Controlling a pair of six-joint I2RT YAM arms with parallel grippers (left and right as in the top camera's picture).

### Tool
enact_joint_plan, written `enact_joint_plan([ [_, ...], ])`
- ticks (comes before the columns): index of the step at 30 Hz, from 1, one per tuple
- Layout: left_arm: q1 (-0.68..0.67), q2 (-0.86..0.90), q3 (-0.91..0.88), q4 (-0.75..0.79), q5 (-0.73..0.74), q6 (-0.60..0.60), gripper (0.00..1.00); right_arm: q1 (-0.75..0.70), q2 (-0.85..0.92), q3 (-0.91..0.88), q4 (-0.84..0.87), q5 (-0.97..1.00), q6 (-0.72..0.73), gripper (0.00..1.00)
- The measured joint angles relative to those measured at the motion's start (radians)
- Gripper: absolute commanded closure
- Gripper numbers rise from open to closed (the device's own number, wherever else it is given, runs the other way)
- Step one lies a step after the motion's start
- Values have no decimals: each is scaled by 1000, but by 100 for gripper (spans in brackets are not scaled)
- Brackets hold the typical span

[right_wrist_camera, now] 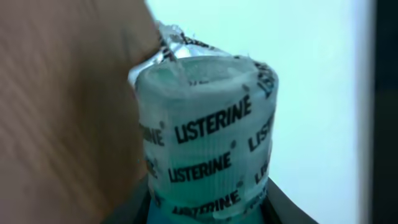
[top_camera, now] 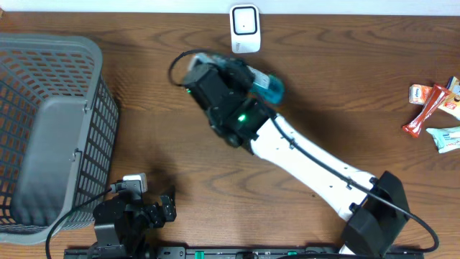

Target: Scan the item barcode

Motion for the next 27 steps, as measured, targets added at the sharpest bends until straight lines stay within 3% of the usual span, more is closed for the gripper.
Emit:
enact_joint_plan([
  [8, 0, 0, 0, 0, 0, 0, 2, 111, 0, -1, 353, 161, -382, 99],
  [14, 0, 0, 0, 0, 0, 0, 2, 145, -1, -1, 455, 217, -583, 99],
  [22, 0, 0, 0, 0, 0, 0, 2, 240, -1, -5, 492, 263, -695, 98],
  [27, 0, 0, 0, 0, 0, 0, 2, 297, 0, -50, 712, 308, -713, 98],
])
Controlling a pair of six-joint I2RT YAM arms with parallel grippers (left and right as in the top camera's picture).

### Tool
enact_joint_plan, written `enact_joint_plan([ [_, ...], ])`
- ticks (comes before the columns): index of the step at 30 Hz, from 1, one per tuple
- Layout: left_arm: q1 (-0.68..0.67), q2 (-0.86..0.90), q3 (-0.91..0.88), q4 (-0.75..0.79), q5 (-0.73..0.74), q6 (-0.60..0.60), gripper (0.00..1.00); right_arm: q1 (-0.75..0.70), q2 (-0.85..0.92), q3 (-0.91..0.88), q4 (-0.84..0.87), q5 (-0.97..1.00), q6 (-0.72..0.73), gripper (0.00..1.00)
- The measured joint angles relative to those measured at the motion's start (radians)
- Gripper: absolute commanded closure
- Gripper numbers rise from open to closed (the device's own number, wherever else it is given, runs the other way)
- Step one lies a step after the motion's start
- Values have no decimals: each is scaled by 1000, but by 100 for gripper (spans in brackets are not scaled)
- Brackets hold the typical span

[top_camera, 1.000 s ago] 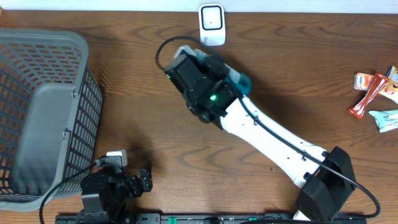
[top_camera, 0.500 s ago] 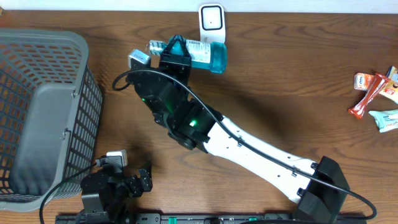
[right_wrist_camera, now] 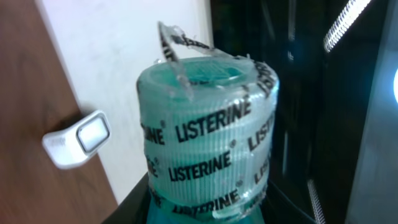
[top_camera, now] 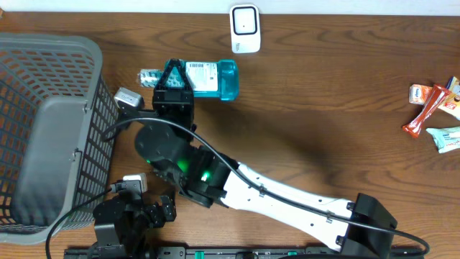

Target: Scan the item barcode

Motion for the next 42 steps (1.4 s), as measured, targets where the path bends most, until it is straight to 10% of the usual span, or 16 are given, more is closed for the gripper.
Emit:
enact_joint_plan([
  [29, 0, 0, 0, 0, 0, 0, 2, -7, 21, -172, 201, 63, -11, 99],
  [42, 0, 0, 0, 0, 0, 0, 2, -151, 21, -173, -56, -48, 349, 99],
])
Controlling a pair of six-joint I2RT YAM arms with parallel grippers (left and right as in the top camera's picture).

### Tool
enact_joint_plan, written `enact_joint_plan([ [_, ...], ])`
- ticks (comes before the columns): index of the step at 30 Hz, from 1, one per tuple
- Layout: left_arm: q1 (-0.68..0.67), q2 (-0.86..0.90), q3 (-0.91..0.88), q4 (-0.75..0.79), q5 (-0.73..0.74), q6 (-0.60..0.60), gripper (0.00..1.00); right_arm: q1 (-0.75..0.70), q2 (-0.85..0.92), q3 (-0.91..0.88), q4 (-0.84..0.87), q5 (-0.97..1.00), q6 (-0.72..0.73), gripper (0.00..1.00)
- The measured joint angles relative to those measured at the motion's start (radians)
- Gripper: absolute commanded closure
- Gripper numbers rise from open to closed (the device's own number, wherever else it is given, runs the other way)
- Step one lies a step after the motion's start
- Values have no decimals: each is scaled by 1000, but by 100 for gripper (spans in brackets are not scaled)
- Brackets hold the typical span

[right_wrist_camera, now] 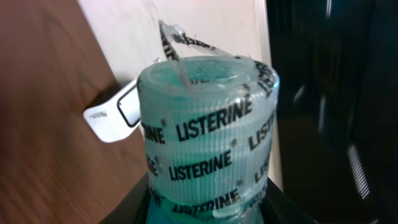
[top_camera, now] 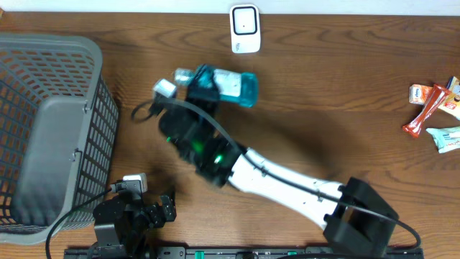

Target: Scan the item barcode

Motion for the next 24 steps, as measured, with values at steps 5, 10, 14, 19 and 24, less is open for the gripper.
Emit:
enact_joint_plan([
  [5, 0, 0, 0, 0, 0, 0, 2, -79, 0, 1, -179, -28, 223, 99],
  [10, 0, 0, 0, 0, 0, 0, 2, -95, 0, 0, -456, -189, 500, 99],
  [14, 0, 0, 0, 0, 0, 0, 2, -102, 0, 0, -620, -385, 740, 99],
  [19, 0, 0, 0, 0, 0, 0, 2, -188, 0, 42, -706, -768, 978, 99],
  [24, 0, 0, 0, 0, 0, 0, 2, -385, 0, 79, -668, -1164, 1154, 99],
])
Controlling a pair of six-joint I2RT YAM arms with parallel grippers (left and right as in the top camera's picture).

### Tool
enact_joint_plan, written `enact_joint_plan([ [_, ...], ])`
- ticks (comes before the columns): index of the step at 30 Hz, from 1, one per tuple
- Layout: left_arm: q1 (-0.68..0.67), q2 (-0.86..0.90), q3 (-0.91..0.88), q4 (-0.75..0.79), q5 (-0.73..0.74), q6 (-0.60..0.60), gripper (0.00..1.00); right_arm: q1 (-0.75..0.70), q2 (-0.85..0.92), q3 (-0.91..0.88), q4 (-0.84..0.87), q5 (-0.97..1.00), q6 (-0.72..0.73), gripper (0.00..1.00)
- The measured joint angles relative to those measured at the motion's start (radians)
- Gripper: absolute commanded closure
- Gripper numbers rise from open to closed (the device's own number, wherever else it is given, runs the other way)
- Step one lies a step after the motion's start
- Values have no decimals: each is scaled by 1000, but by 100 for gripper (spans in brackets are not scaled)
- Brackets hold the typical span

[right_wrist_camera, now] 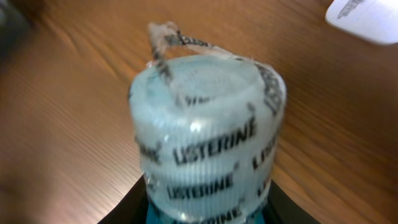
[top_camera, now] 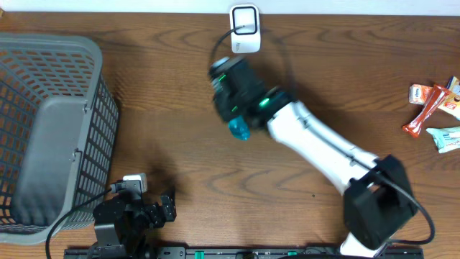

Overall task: Scan the item barcode
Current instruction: 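Hold the bottle label in front of the white scanner with the right gripper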

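My right gripper (top_camera: 236,115) is shut on a teal Listerine mouthwash bottle, just in front of the white scanner (top_camera: 244,29) at the table's far edge. Overhead, only the bottle's teal cap end (top_camera: 238,130) shows, pointing toward the table's front; the wrist covers the body and label. In the right wrist view the sealed cap (right_wrist_camera: 205,137) fills the middle, with dark fingers (right_wrist_camera: 127,210) at either side of its base. A corner of the scanner (right_wrist_camera: 367,15) sits top right. My left gripper (top_camera: 167,203) rests folded at the front left; its jaw state is unclear.
A grey mesh basket (top_camera: 86,108) fills the left side of the table. Several snack packets (top_camera: 435,108) lie at the far right edge. The right arm (top_camera: 323,155) stretches diagonally from its base at the front right.
The bottle lay sideways left of the scanner with its cap pointing left. Now my right gripper holds it right below the scanner, cap toward the table's front, and the wrist view looks down on the wood.
The right gripper first held the bottle just below the scanner, angled right. Then it held it further left near the basket, white label up. Then the bottle was closer to the scanner, still sideways. Now it sits under the scanner, turned cap-forward, held throughout.
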Motion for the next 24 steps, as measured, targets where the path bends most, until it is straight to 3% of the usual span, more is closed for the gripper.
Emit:
enact_joint_plan([
  [9, 0, 0, 0, 0, 0, 0, 2, -314, 5, 1, 134, -425, 229, 99],
  [24, 0, 0, 0, 0, 0, 0, 2, -353, 210, 3, 395, -691, 466, 99],
])
